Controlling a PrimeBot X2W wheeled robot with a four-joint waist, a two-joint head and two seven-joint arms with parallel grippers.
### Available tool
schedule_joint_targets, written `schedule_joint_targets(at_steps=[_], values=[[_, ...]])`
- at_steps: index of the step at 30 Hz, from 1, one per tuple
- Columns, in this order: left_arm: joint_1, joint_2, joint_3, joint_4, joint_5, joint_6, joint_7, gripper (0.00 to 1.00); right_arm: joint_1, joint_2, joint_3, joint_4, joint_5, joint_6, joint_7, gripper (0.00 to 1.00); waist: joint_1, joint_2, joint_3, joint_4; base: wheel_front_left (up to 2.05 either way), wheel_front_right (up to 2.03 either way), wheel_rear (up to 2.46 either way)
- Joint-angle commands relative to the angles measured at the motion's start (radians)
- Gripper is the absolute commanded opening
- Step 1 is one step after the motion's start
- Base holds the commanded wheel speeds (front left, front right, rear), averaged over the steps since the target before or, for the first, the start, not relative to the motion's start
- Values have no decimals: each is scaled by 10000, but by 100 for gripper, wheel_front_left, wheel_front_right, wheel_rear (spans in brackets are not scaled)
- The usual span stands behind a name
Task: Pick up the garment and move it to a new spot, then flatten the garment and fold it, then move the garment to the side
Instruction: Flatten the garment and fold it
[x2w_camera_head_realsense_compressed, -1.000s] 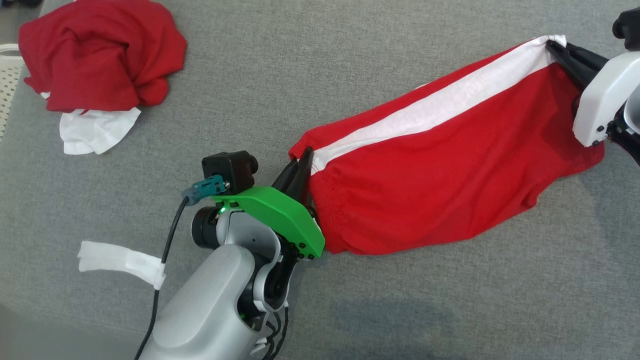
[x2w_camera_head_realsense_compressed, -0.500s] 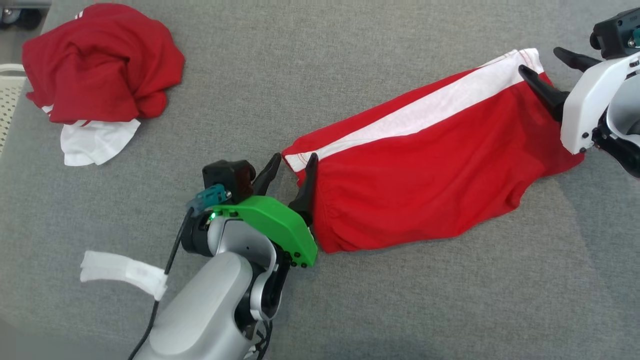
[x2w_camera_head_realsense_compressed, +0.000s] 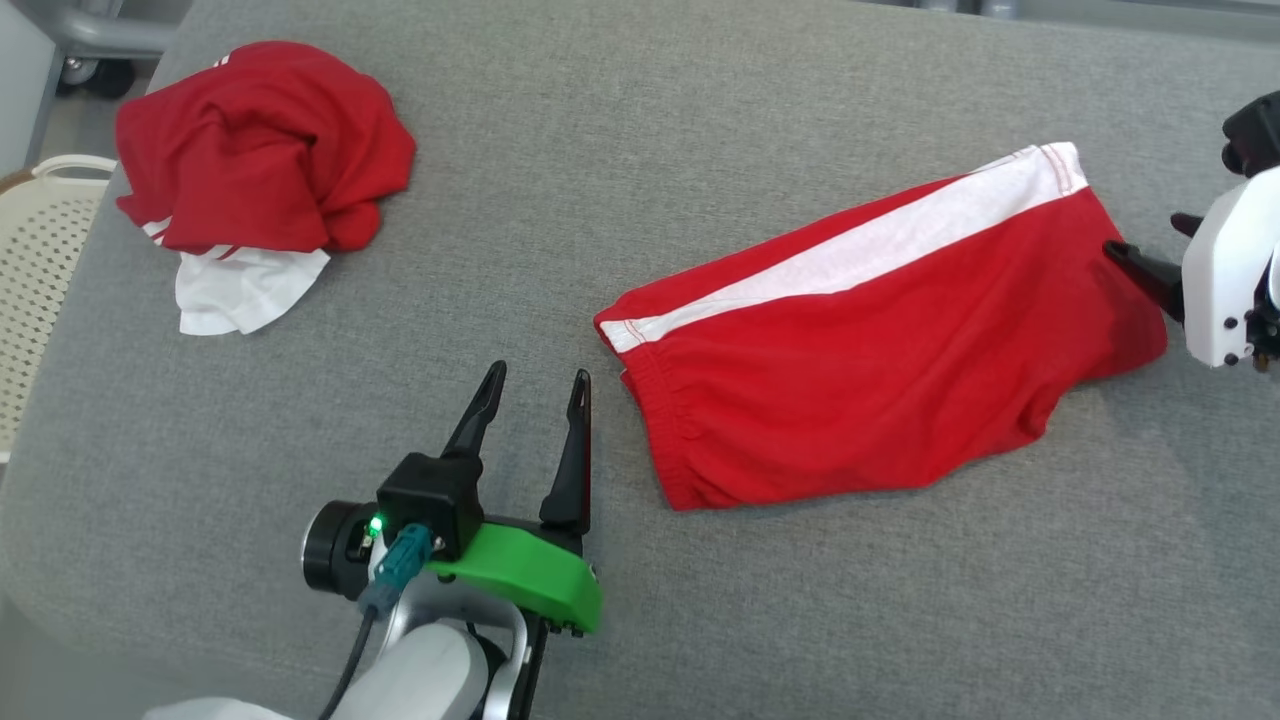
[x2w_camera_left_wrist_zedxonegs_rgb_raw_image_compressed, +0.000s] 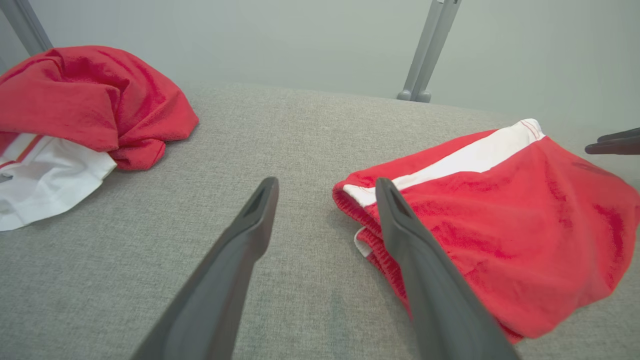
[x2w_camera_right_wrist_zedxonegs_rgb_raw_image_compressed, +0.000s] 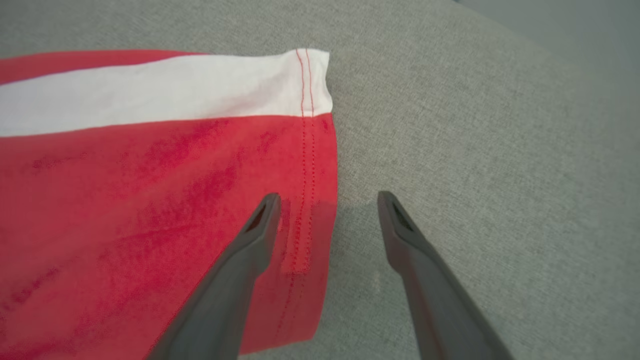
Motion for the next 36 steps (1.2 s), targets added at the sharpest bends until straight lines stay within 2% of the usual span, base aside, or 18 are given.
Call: schedule_joint_targets(at_steps=[1,6,10,11,14,19,30,36], values=[[171,111,-53,-20,283,127,-219,100,262,40,-54,148,87,-7,237,100,0,113,134,357,0,0,0],[385,85,-121,-3,561,225,-683,100,692,249,-211,641,-107,-7,728,100,0,113,202,758,0,0,0],[563,76,-45,145,538,49,-911,100,1197,683,-285,861,32,6,952,100,0,113,131,945,0,0,0],[597,120,-51,222,564,-32,-961,100,1391,824,-303,793,231,16,1038,0,0,113,89,961,0,0,0],[720,126,39,331,484,-142,-1020,100,1761,966,-321,583,651,39,1269,0,0,113,-33,944,0,0,0],[1140,245,283,610,249,-610,-1135,100,2534,802,-762,103,1344,10,750,0,0,113,-530,693,0,0,0],[2499,547,1538,953,456,-1472,-1174,100,4947,284,-1921,-323,2476,-11,-822,0,0,113,-1920,-563,0,0,0],[3140,341,2347,974,881,-1999,-1176,100,6370,524,-2579,-148,3005,-10,-1748,0,0,113,-2486,-1224,0,0,0]])
